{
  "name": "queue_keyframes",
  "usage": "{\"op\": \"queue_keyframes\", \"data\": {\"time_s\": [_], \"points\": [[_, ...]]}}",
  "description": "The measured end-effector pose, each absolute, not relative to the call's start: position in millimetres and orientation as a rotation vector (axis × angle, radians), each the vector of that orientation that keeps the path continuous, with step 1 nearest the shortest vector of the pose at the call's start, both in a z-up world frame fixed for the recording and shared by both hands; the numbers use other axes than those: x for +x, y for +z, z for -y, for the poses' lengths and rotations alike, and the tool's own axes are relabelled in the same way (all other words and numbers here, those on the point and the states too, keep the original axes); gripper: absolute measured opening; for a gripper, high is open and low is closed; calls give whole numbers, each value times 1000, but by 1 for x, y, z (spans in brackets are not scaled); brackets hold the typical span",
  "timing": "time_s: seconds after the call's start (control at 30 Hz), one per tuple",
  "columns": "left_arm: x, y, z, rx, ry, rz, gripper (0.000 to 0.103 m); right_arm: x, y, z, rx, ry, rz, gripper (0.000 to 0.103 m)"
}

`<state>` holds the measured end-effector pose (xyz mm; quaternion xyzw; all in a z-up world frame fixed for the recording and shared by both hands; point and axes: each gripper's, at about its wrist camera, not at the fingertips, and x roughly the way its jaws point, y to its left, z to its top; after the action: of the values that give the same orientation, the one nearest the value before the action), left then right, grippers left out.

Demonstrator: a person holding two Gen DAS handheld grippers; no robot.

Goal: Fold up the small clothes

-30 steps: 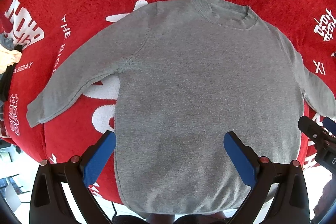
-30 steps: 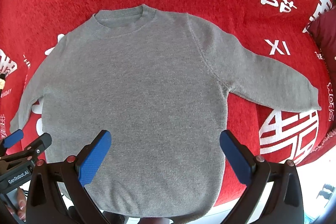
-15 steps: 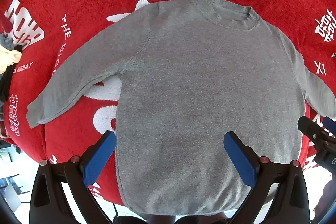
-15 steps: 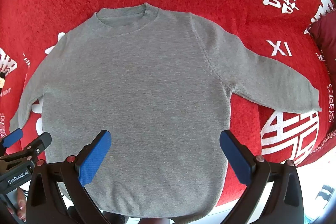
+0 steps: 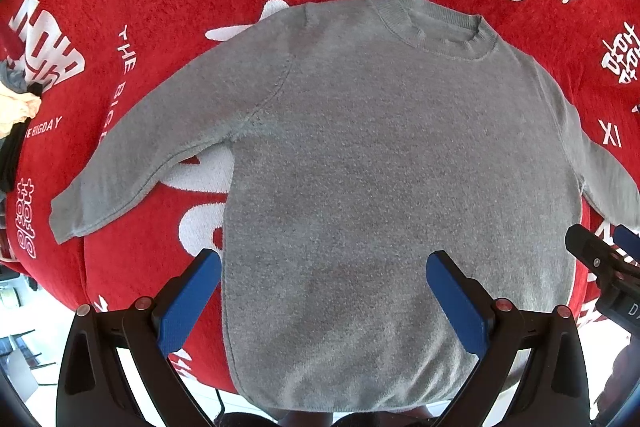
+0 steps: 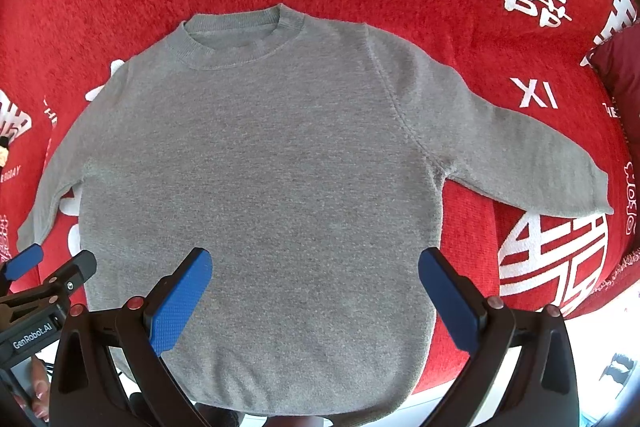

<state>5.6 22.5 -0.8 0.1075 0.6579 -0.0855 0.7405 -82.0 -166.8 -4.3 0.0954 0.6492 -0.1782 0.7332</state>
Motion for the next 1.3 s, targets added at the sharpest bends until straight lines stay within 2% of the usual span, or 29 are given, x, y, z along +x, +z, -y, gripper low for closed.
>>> {"op": "queue_keyframes", "data": {"time_s": [1.3], "points": [[7, 2, -28, 165, -221, -1408, 103, -79, -9, 159, 186, -390, -1450, 103]]}}
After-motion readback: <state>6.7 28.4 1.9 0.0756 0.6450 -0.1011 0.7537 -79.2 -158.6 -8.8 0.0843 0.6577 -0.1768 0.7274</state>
